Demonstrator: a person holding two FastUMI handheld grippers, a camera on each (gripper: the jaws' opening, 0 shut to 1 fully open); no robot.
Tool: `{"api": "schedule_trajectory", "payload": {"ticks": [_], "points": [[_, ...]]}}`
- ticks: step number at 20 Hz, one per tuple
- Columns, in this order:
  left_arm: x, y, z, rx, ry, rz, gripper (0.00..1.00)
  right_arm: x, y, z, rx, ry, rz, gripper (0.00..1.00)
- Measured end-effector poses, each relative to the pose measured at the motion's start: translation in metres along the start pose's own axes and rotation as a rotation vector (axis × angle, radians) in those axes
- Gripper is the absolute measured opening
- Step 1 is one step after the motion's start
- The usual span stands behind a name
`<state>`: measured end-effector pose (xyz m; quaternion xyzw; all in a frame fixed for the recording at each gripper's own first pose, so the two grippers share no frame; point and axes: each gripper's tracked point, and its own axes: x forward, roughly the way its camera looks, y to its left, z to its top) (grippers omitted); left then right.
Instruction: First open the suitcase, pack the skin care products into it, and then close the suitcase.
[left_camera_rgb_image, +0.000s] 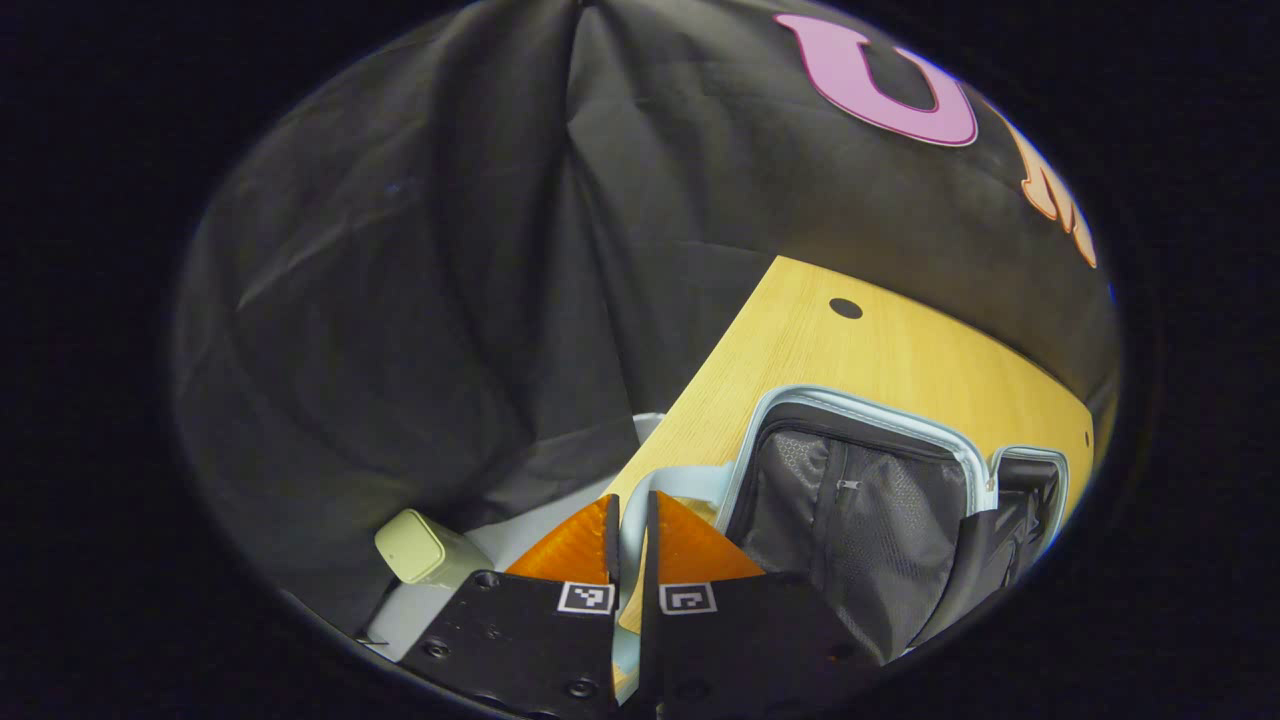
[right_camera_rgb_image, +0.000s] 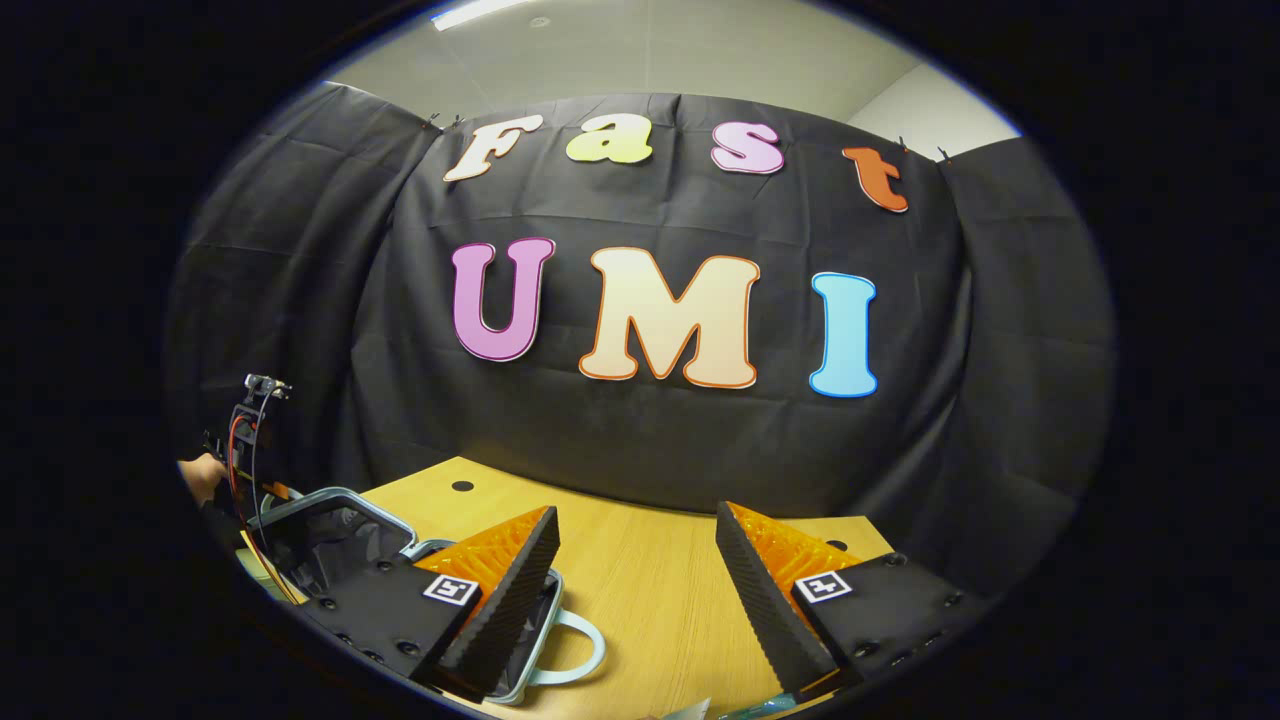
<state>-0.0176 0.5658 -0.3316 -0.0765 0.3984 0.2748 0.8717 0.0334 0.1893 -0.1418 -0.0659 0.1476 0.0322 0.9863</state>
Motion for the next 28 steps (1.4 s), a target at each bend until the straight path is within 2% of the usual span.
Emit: {"api": "schedule_trajectory", "payload": {"ticks": [2, 3, 4, 5, 6, 9, 12, 14, 17, 21, 28], "points": [[0.007, 0.008, -0.01, -0.001, 0.013, 0.031, 0.07, -0.002, -0.004, -0.002, 0.003, 0.007, -0.011, 1.0], [0.01, 0.012, -0.016, 0.005, 0.018, 0.068, 0.13, -0.003, -0.006, -0.003, 0.004, 0.01, -0.018, 1.0], [0.009, 0.014, -0.016, -0.001, 0.004, 0.072, 0.19, -0.004, -0.01, -0.002, 0.001, 0.008, -0.027, 0.99], [0.012, 0.009, -0.01, -0.018, -0.015, 0.062, 0.35, -0.005, -0.012, 0.001, -0.003, 0.001, -0.032, 1.0], [0.006, 0.011, -0.004, -0.025, -0.049, 0.083, 0.5, -0.006, -0.015, 0.004, -0.007, -0.008, -0.036, 0.98], [-0.025, 0.007, 0.019, -0.084, -0.166, 0.083, 0.97, -0.011, -0.019, 0.016, -0.01, -0.045, -0.021, 0.99], [-0.074, -0.005, 0.048, -0.109, -0.33, 0.095, 0.96, -0.013, -0.028, 0.025, -0.02, -0.082, 0.008, 0.98], [-0.108, -0.022, 0.061, -0.086, -0.418, 0.103, 0.96, -0.014, -0.037, 0.028, -0.004, -0.099, 0.026, 0.99], [-0.163, -0.052, 0.074, -0.052, -0.503, 0.071, 0.96, -0.02, -0.058, 0.036, 0.027, -0.126, 0.034, 0.99], [-0.224, -0.11, 0.084, -0.031, -0.588, -0.006, 0.96, -0.03, -0.089, 0.046, 0.059, -0.169, 0.027, 0.99], [-0.273, -0.247, 0.06, 0.036, -0.61, -0.2, 0.95, -0.052, -0.141, 0.047, 0.059, -0.213, -0.006, 0.99]]}}
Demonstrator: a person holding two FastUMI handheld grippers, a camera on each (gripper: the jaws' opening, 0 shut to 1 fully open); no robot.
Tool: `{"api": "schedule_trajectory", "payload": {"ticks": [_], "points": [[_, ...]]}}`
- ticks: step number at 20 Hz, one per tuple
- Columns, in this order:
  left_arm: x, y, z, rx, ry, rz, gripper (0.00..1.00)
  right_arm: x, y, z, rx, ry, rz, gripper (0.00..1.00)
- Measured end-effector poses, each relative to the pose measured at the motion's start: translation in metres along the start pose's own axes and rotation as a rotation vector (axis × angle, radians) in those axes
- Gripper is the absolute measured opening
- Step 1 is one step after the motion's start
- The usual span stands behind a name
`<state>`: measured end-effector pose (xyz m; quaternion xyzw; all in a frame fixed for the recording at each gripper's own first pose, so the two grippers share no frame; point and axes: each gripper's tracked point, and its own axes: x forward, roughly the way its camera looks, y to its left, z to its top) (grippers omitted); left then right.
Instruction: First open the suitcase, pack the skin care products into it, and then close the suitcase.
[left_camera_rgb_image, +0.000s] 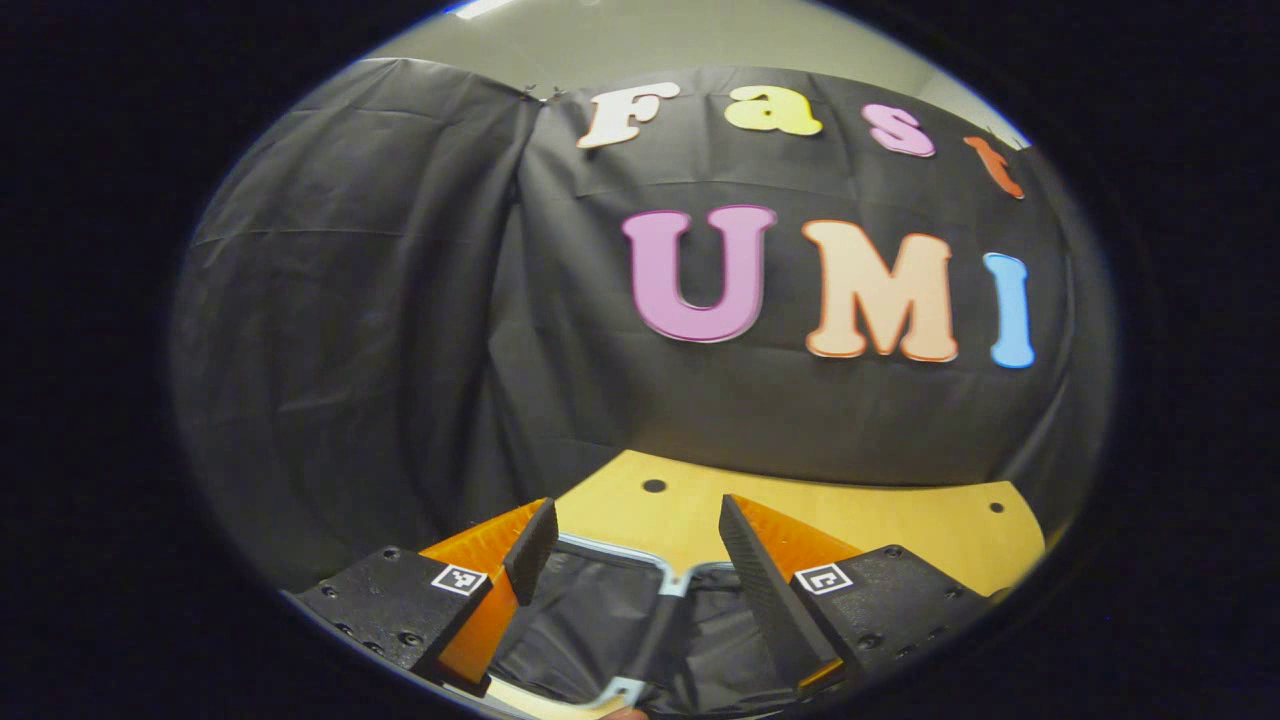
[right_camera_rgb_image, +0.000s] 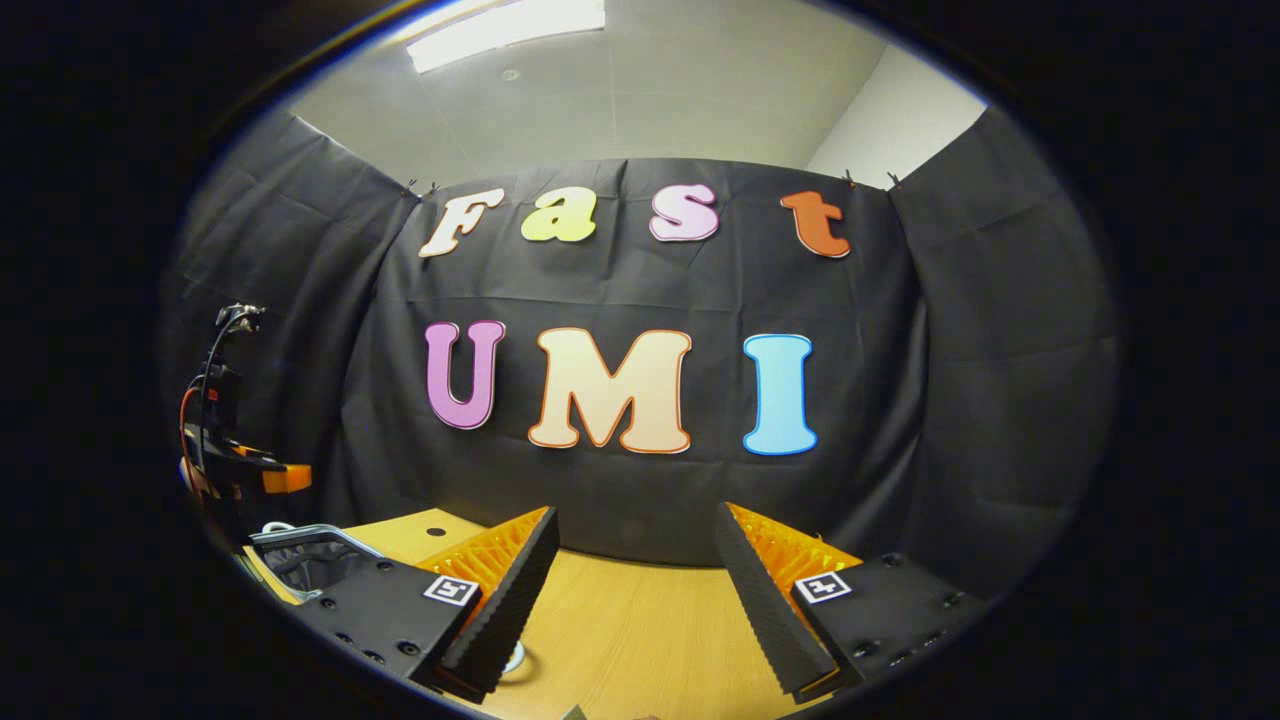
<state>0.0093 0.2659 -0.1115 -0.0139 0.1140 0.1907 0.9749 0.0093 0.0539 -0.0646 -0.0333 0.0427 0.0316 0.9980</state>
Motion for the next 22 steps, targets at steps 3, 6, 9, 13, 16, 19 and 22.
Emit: {"api": "schedule_trajectory", "payload": {"ticks": [3, 6, 9, 13, 16, 19, 22], "points": [[-0.012, -0.059, -0.006, 0.028, 0.009, -0.095, 0.96, -0.009, -0.02, -0.003, -0.009, 0.004, -0.012, 0.99], [-0.029, -0.113, -0.015, 0.034, 0.027, -0.184, 0.95, -0.018, -0.04, -0.008, -0.006, 0.012, -0.026, 0.98], [-0.047, -0.163, -0.029, 0.027, 0.051, -0.26, 0.95, -0.026, -0.056, -0.014, -0.003, 0.025, -0.035, 0.98], [-0.069, -0.219, -0.055, 0.062, 0.099, -0.362, 0.96, -0.038, -0.074, -0.018, -0.016, 0.033, -0.037, 0.98], [-0.085, -0.252, -0.076, 0.077, 0.138, -0.422, 0.96, -0.048, -0.088, -0.02, -0.023, 0.04, -0.04, 0.98], [-0.1, -0.282, -0.103, 0.079, 0.195, -0.479, 0.96, -0.057, -0.103, -0.024, -0.025, 0.052, -0.048, 0.98], [-0.114, -0.307, -0.135, 0.08, 0.27, -0.538, 0.96, -0.065, -0.115, -0.028, -0.028, 0.063, -0.057, 0.98]]}}
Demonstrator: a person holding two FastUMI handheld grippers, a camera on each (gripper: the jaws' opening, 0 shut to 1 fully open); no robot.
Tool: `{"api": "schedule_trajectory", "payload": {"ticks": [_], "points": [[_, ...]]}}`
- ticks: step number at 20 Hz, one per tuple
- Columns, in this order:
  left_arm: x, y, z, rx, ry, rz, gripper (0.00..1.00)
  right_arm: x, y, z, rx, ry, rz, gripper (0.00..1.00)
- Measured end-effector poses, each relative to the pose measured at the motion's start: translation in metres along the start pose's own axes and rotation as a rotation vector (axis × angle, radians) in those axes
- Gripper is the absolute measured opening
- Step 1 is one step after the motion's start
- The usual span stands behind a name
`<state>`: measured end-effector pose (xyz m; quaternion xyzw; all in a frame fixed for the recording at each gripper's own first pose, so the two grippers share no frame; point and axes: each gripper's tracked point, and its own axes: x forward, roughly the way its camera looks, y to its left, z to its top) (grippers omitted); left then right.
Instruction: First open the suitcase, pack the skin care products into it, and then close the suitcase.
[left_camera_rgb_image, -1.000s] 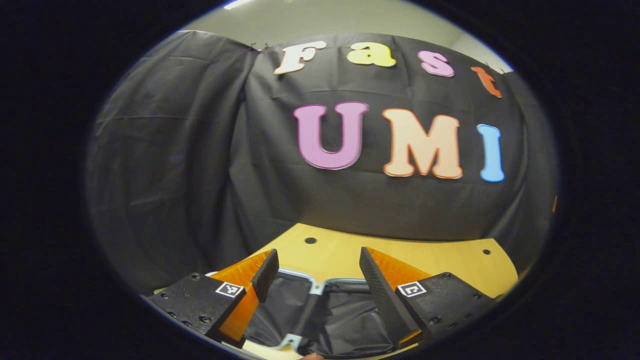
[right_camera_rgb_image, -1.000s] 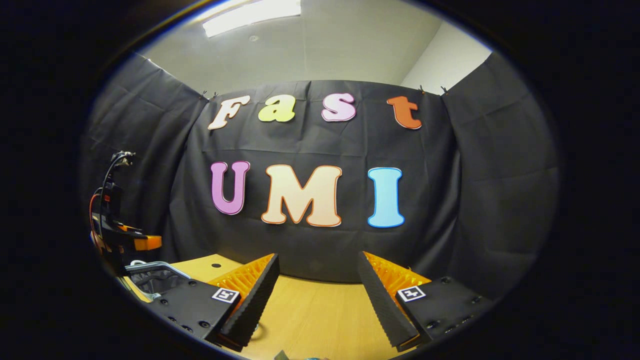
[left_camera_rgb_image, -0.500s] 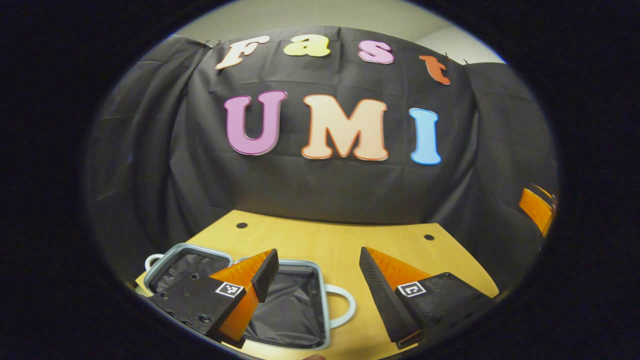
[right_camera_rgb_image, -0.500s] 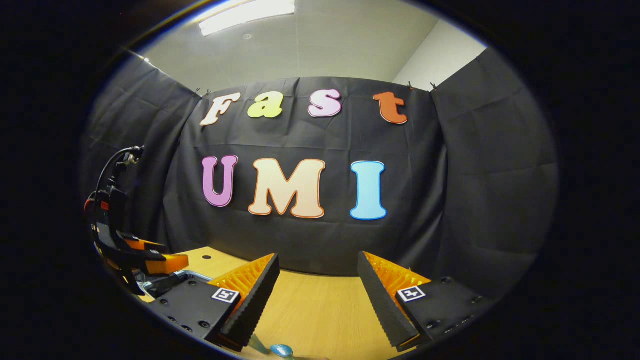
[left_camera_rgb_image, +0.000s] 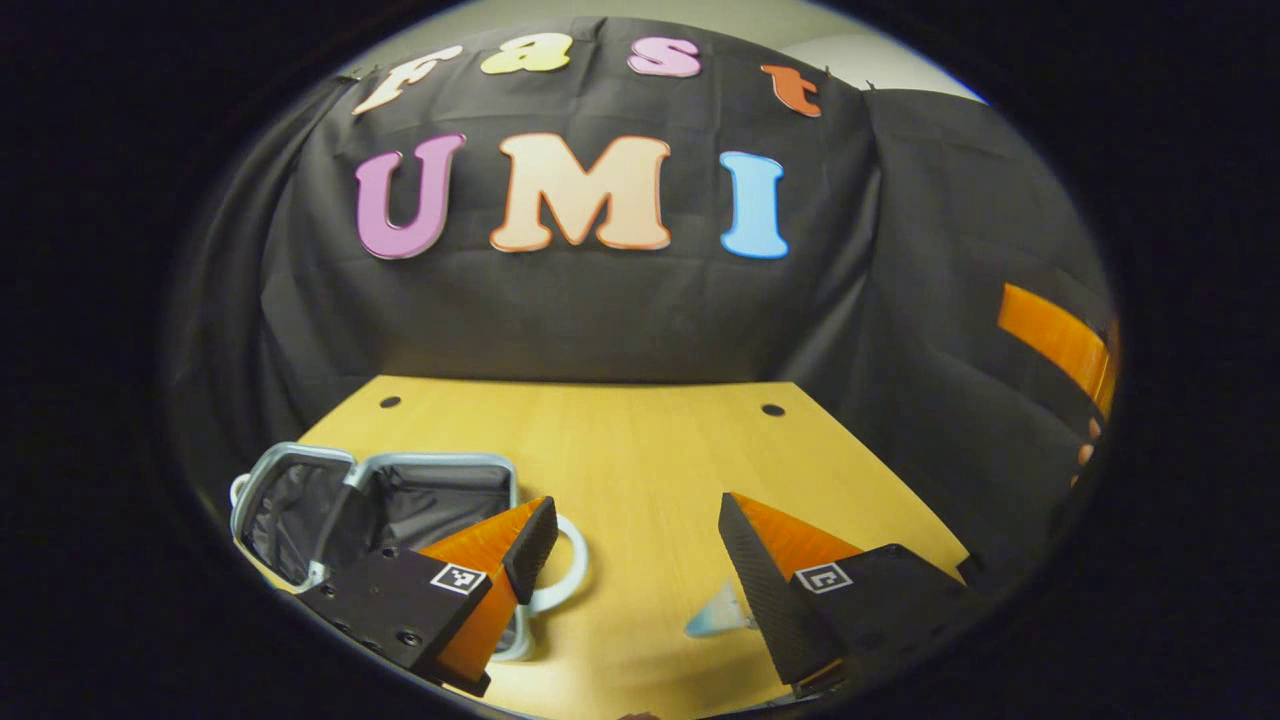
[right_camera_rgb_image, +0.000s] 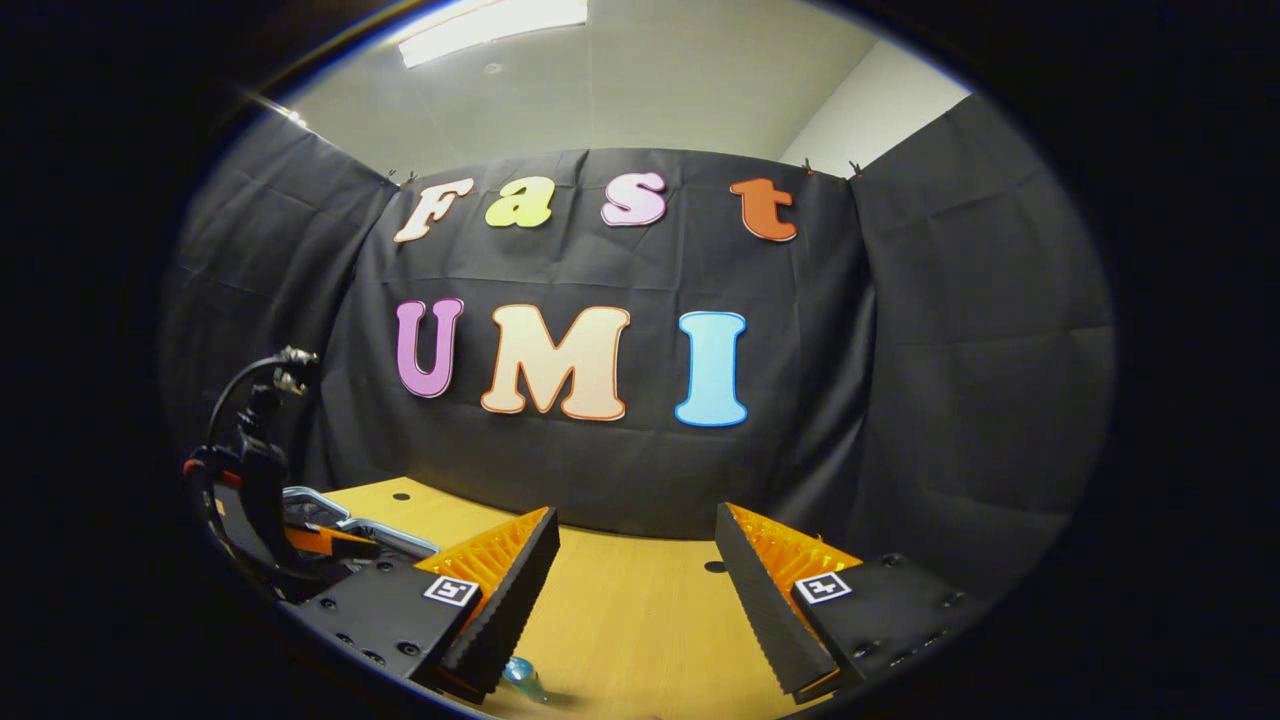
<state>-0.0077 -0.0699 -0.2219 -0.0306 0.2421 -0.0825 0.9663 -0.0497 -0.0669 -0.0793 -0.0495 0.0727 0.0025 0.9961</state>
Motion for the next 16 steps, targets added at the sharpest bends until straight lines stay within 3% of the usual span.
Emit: {"api": "schedule_trajectory", "payload": {"ticks": [7, 11, 12, 14, 15, 16], "points": [[0.006, -0.023, -0.072, 0.001, 0.129, -0.041, 0.95, -0.013, -0.019, -0.011, -0.021, 0.029, -0.015, 0.98], [0.015, -0.029, -0.11, -0.023, 0.202, -0.054, 0.77, -0.019, -0.022, -0.014, -0.038, 0.051, -0.017, 0.99], [0.019, -0.033, -0.121, -0.035, 0.218, -0.065, 0.8, -0.021, -0.021, -0.015, -0.042, 0.054, -0.013, 0.99], [0.026, -0.038, -0.136, -0.044, 0.249, -0.071, 0.76, -0.024, -0.017, -0.018, -0.05, 0.061, 0.002, 0.98], [0.031, -0.038, -0.141, -0.04, 0.261, -0.065, 0.67, -0.025, -0.013, -0.021, -0.051, 0.065, 0.013, 0.98], [0.035, -0.036, -0.146, -0.034, 0.269, -0.056, 0.65, -0.026, -0.009, -0.023, -0.049, 0.068, 0.026, 0.98]]}}
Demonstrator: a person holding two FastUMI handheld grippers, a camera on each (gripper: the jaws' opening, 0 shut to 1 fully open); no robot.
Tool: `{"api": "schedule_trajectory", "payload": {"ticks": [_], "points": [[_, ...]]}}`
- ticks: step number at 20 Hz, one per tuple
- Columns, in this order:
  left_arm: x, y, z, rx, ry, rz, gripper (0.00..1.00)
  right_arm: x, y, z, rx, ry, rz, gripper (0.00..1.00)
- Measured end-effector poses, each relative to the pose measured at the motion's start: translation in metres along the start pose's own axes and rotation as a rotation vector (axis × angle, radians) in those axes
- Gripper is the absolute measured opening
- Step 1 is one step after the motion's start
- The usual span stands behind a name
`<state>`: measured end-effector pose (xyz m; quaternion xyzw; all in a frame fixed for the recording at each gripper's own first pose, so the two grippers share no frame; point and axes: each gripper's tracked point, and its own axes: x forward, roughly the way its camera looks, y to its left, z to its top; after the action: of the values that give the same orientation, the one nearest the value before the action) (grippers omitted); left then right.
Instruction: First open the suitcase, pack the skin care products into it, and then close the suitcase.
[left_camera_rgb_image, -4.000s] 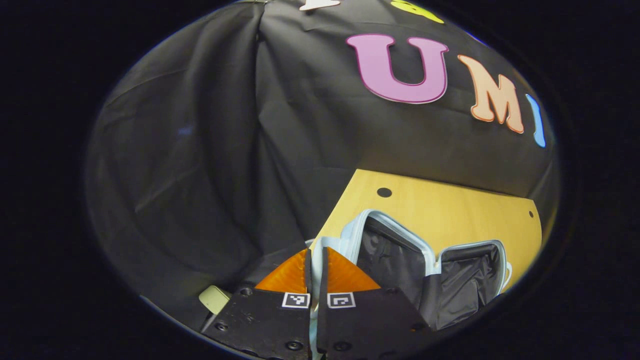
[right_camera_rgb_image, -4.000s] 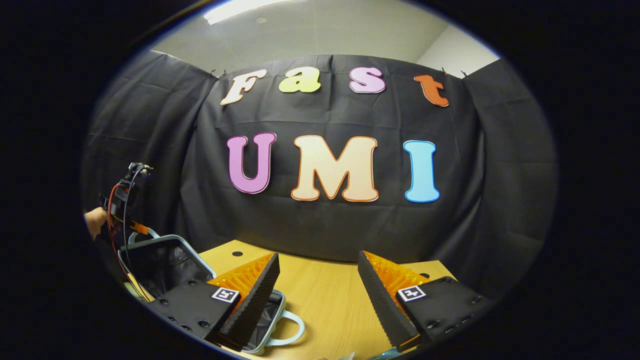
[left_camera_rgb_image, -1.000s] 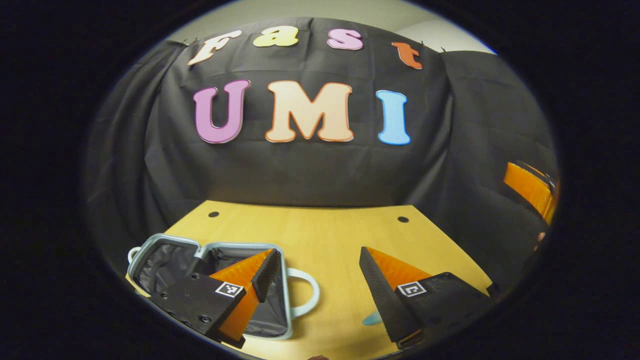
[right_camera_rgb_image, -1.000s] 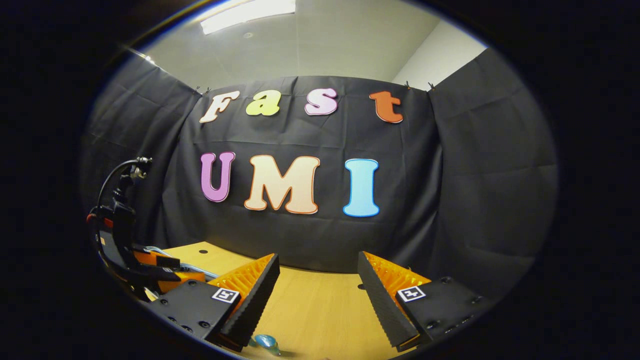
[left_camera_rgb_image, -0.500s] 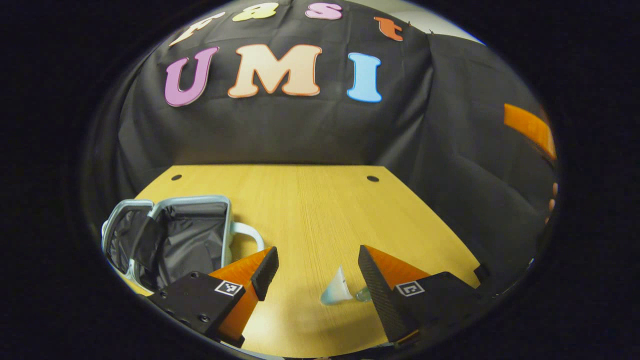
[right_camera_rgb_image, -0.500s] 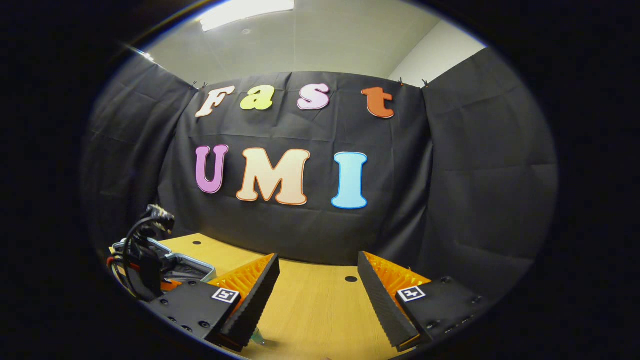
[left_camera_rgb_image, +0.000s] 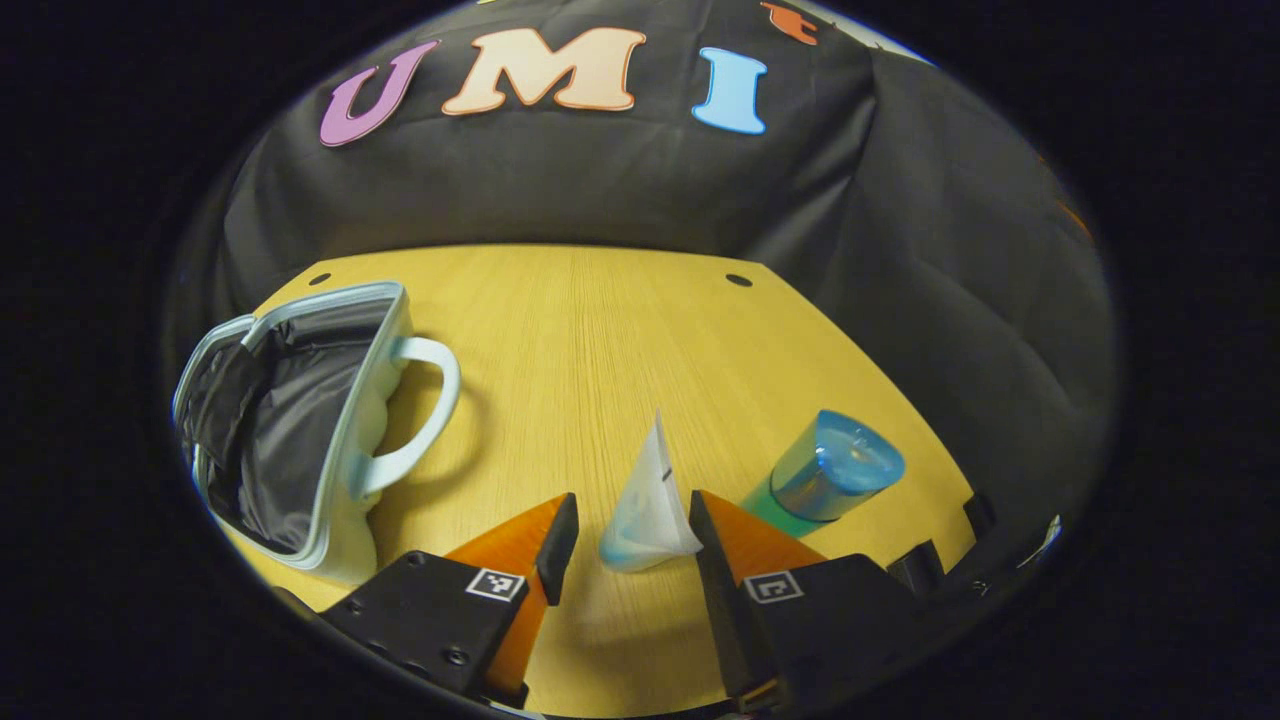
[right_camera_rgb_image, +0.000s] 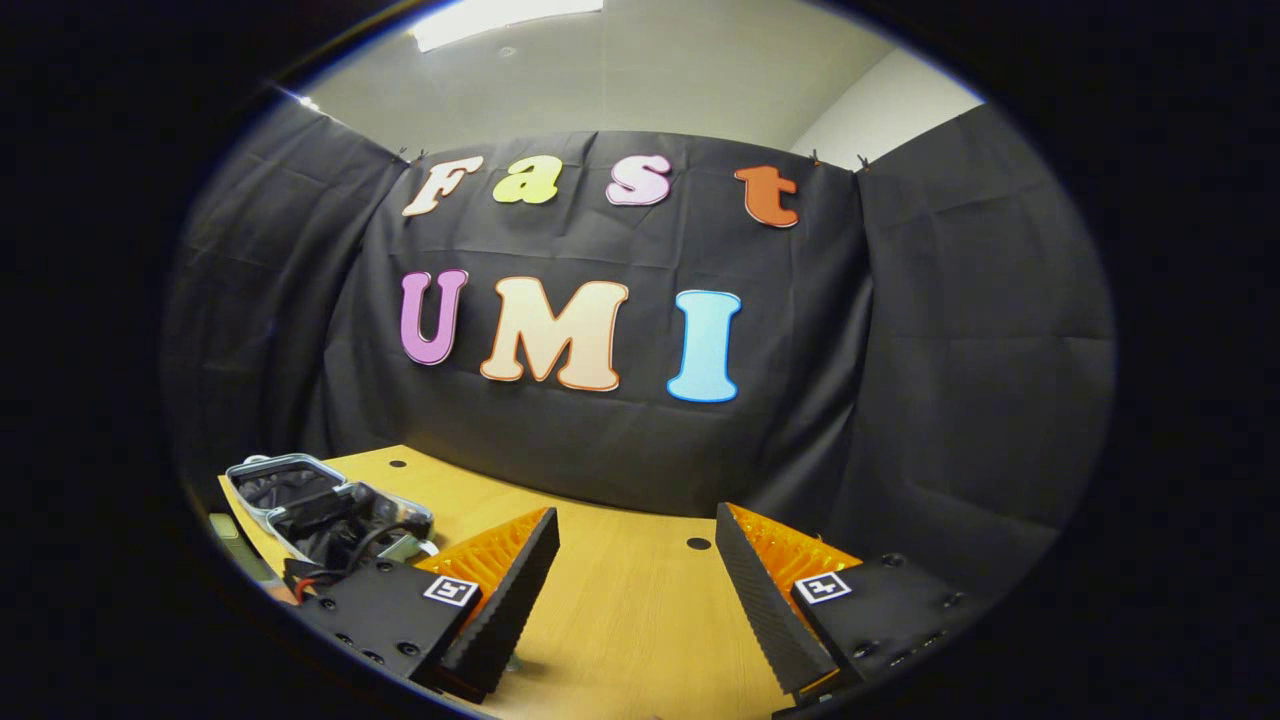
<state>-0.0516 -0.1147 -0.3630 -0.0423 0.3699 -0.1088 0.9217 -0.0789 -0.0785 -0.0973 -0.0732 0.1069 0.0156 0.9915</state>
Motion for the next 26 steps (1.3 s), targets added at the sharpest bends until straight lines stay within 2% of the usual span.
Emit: {"api": "schedule_trajectory", "payload": {"ticks": [2, 3, 4, 6, 12, 17, 26], "points": [[0.01, 0.0, -0.005, -0.007, 0.007, -0.003, 0.45, 0.0, 0.008, -0.003, 0.001, 0.003, 0.025, 0.98], [0.013, -0.004, -0.002, -0.021, -0.005, -0.021, 0.27, 0.002, 0.011, -0.006, -0.002, 0.005, 0.035, 0.98], [0.015, -0.006, 0.001, -0.031, -0.008, -0.041, 0.28, 0.004, 0.013, -0.009, -0.005, 0.007, 0.043, 0.98], [0.006, -0.004, 0.007, -0.047, -0.002, -0.046, 0.21, 0.007, 0.021, -0.016, -0.003, 0.012, 0.067, 0.98], [-0.04, 0.012, 0.057, -0.011, -0.082, -0.005, 0.2, 0.018, 0.061, -0.056, 0.018, 0.055, 0.177, 0.99], [-0.081, 0.033, 0.091, -0.023, -0.14, 0.054, 0.2, 0.022, 0.098, -0.109, 0.028, 0.134, 0.274, 0.99], [-0.135, 0.085, 0.099, -0.055, -0.159, 0.208, 0.2, 0.022, 0.133, -0.214, -0.003, 0.308, 0.37, 0.99]]}}
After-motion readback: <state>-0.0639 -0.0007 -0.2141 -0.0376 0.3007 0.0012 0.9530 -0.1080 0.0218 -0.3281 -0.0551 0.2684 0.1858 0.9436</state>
